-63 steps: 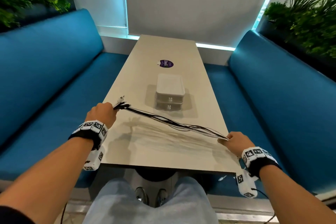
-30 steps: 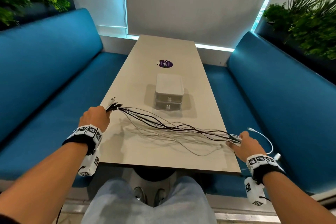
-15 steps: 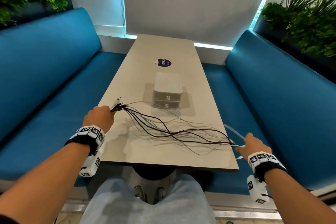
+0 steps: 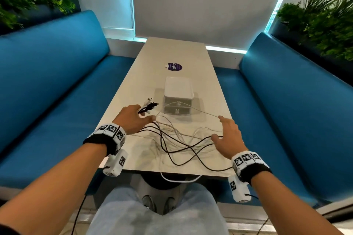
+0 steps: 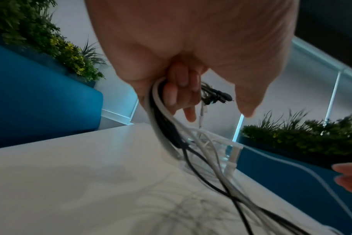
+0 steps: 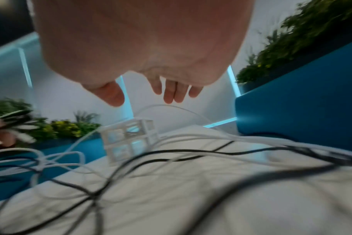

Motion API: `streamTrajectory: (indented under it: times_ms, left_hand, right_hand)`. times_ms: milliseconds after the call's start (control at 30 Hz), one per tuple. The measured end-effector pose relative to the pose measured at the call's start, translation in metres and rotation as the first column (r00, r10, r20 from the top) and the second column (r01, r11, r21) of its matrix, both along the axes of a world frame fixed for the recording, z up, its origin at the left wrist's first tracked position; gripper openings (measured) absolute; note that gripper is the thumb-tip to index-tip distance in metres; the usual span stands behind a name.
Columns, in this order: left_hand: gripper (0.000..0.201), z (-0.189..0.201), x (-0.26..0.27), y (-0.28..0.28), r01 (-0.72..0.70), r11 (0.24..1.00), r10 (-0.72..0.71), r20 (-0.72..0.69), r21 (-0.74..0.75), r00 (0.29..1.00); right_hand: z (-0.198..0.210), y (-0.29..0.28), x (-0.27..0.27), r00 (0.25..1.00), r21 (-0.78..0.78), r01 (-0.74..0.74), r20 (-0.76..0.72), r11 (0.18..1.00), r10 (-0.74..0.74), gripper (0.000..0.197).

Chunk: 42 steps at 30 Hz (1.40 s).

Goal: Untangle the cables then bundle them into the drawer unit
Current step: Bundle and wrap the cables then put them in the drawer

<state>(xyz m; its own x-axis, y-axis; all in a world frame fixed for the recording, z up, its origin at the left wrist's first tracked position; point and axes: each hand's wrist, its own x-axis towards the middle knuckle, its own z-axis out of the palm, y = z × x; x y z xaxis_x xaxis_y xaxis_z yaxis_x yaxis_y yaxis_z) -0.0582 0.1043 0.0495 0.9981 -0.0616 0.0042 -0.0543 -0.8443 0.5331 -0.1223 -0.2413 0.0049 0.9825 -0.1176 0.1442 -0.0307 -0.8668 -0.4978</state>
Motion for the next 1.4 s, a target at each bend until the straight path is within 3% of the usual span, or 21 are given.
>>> streamTrajectory:
  times_ms: [100, 200, 367, 467, 567, 633, 733, 967, 1133, 1233, 1333, 1400]
  left_hand:
    - [0.030, 0.011, -0.001, -0.010, 0.016, 0.985, -0.010, 0.034, -0.170, 0.999]
    - [0.028, 0.017, -0.007, -0.019, 0.065, 0.967, -0.044, 0.091, -0.247, 0.995]
    - [0.021, 0.022, -0.019, -0.037, 0.167, 0.883, -0.093, 0.186, -0.439, 0.978]
    - [0.019, 0.029, -0.023, -0.040, 0.140, 0.811, -0.044, 0.179, -0.568, 0.983]
    - [0.026, 0.034, -0.026, -0.036, 0.127, 0.780, -0.024, 0.174, -0.613, 0.984]
    - [0.028, 0.037, -0.026, -0.033, 0.117, 0.818, -0.003, 0.199, -0.564, 0.980]
    - [0.027, 0.043, -0.019, -0.031, 0.036, 0.827, 0.103, 0.214, -0.561, 0.971]
    - [0.025, 0.059, 0.002, -0.026, -0.054, 0.812, 0.240, 0.248, -0.581, 0.939]
    - [0.030, 0.061, 0.023, 0.017, -0.187, 0.763, 0.409, 0.237, -0.619, 0.881]
    - [0.027, 0.055, 0.019, 0.018, -0.214, 0.787, 0.407, 0.227, -0.578, 0.885]
    - [0.026, 0.056, 0.016, 0.013, -0.224, 0.780, 0.420, 0.222, -0.585, 0.880]
    - [0.026, 0.063, 0.019, 0.018, -0.229, 0.778, 0.440, 0.248, -0.585, 0.863]
  right_hand:
    - [0.018, 0.040, 0.004, 0.976, -0.035, -0.128, 0.171, 0.991, 0.132, 0.064]
    - [0.030, 0.081, 0.007, 0.922, -0.061, -0.318, 0.213, 0.946, 0.323, 0.064]
    - [0.043, 0.153, 0.012, 0.820, -0.071, -0.549, 0.144, 0.833, 0.553, 0.097]
    - [0.038, 0.176, 0.018, 0.863, 0.061, -0.505, 0.042, 0.861, 0.503, 0.087]
    - [0.019, 0.181, 0.024, 0.863, -0.011, -0.504, -0.053, 0.864, 0.502, 0.031]
    - [0.022, 0.179, 0.021, 0.872, -0.079, -0.489, -0.044, 0.869, 0.487, 0.015]
    - [0.036, 0.171, 0.022, 0.893, -0.199, -0.445, -0.025, 0.873, 0.449, 0.015]
    - [0.049, 0.120, 0.032, 0.917, -0.107, -0.328, -0.276, 0.939, 0.289, 0.012]
    - [0.021, 0.044, 0.013, 0.895, -0.061, -0.188, -0.421, 0.980, 0.146, 0.022]
    - [0.001, 0.018, -0.006, 0.927, -0.164, -0.114, -0.373, 0.980, 0.046, 0.029]
    - [-0.008, -0.002, -0.022, 0.977, -0.238, 0.017, -0.205, 0.971, -0.067, 0.022]
    - [-0.014, -0.022, -0.034, 0.975, -0.245, 0.100, -0.168, 0.964, -0.144, 0.018]
